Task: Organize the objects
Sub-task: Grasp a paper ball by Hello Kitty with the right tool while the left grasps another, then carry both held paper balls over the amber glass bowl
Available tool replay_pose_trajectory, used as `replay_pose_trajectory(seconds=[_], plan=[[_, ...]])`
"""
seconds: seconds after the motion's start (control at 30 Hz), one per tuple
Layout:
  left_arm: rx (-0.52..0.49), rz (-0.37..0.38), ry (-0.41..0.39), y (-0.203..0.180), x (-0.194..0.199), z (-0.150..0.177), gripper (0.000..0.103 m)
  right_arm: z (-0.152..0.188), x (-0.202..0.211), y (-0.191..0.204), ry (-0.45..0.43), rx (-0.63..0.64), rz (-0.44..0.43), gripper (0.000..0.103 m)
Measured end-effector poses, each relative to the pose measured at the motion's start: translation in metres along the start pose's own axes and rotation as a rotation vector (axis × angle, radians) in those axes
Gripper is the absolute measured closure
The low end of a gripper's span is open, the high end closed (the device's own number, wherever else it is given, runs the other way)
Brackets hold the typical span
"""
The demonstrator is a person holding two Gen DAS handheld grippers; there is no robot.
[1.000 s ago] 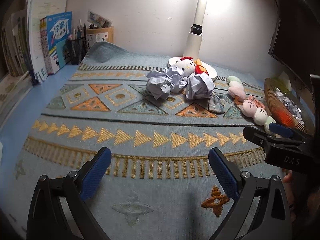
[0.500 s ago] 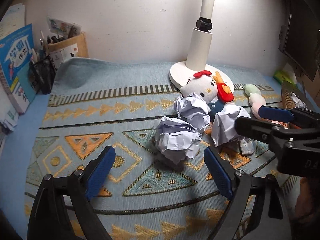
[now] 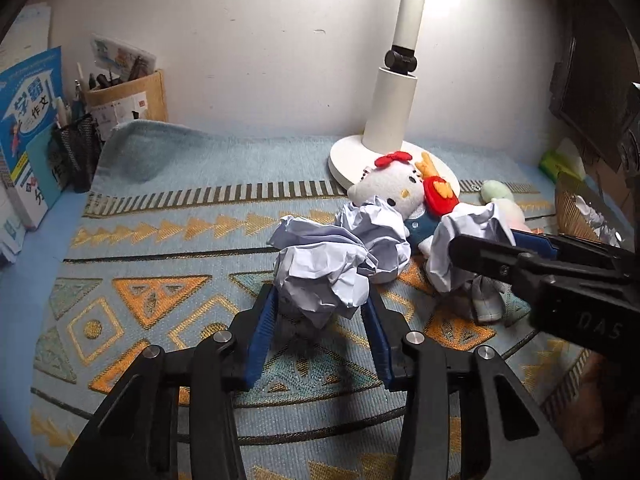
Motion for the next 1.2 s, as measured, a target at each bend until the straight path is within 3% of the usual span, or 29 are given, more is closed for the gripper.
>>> replay_pose_trajectory(seconds=[0.13,0.3,0.5,0.57,0.63,0.8,0.9,0.97,1.03,1.2], plan=[[0.021,-0.008,-0.022,-0.002,0.023,0.013,0.064,0.019,0.034,0.003,-0.02,0.026,-0.007,0.06],[0.047,0.047,-0.058,-0.027,0.068,0.052,0.064,0.077,0.068,0.005,-0.004,0.099,-0.018,0.06],[0.019,0.032,-0.039,-0.063,0.072,0.095,0.064,0.134,0.059,-0.006,0.068,0.124,-0.013,0.06],[0.02,0.003,-0.02,-0.066,0.065,0.099,0.064,0.139,0.055,-0.014,0.084,0.104,-0.02,0.06],[0.014,-0.01,-0.061,-0.066,0.072,0.097,0.064,0.14,0.055,-0.016,0.082,0.089,-0.042,0.06],[0.089,0.051,0.026,-0.049,0.056,0.097,0.064,0.139,0.05,-0.016,0.085,0.089,-0.057,0.059],[0.114,0.087,0.008,-0.045,0.059,0.1,0.064,0.139,0.05,-0.02,0.088,0.071,-0.072,0.058],[0.111,0.079,0.01,-0.046,0.058,0.1,0.064,0.139,0.05,-0.021,0.092,0.065,-0.074,0.051],[0.1,0.064,0.015,-0.049,0.057,0.1,0.064,0.139,0.05,-0.022,0.1,0.058,-0.045,0.033],[0.095,0.06,0.02,-0.049,0.057,0.1,0.064,0.14,0.051,-0.016,0.086,0.096,-0.029,0.033]])
Point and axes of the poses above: each gripper's, at about its wrist camera, not at the fingertips, and x roughly against the way its jaws point, y to its left, z to its underside, the point moved 4 cm from there along -x, roughly the way its jaws point, and after that the axes turned 12 degrees about y, right-handed, at the moved point
